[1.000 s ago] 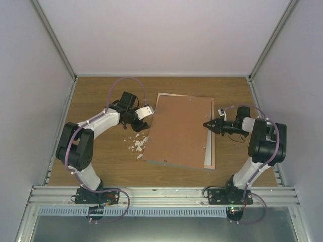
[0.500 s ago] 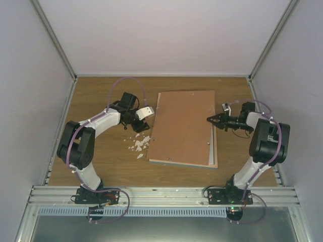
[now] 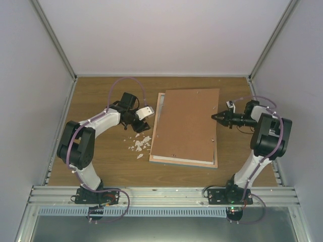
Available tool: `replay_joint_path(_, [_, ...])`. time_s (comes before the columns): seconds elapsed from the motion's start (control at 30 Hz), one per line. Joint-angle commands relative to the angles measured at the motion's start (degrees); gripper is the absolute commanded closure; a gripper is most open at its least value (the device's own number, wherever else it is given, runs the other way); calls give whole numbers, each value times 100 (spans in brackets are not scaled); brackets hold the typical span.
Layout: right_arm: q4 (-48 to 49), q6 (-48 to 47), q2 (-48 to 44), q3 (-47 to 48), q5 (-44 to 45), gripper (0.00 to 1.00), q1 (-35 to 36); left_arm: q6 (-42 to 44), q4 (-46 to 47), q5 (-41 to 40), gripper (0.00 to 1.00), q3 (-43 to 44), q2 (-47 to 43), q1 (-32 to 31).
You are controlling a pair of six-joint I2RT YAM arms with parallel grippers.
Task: Put the photo into the frame
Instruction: Place the photo frame item in the photo frame.
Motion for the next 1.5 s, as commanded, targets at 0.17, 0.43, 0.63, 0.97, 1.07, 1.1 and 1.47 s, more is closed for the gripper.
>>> replay_joint_path(0.17, [-601, -814, 414, 257, 48, 99, -19, -84, 251, 144, 39, -114, 43, -26])
replay_joint_path(0.43, [-818, -921, 477, 979, 524, 35, -49, -150, 308, 144, 39, -203, 26, -21])
replay_joint_path(0.63, [-454, -604, 231, 1061, 1742, 25, -71, -284, 422, 168, 39, -269, 14, -21])
replay_joint_path(0.97, [77, -517, -340, 453, 3066, 28, -164, -602, 709, 88, 42, -395, 130, -19])
replay_joint_path(1.07, [151, -585, -335, 455, 3062, 34, -265, -643, 787, 71, 46, -437, 171, -20])
replay_joint_path(1.1, [209, -616, -331, 483, 3123, 37, -339, -624, 810, 52, 48, -452, 180, -23])
replay_joint_path(1.47, [974, -785, -129, 161, 4226, 81, -310, -445, 989, -83, 64, -473, 475, -20])
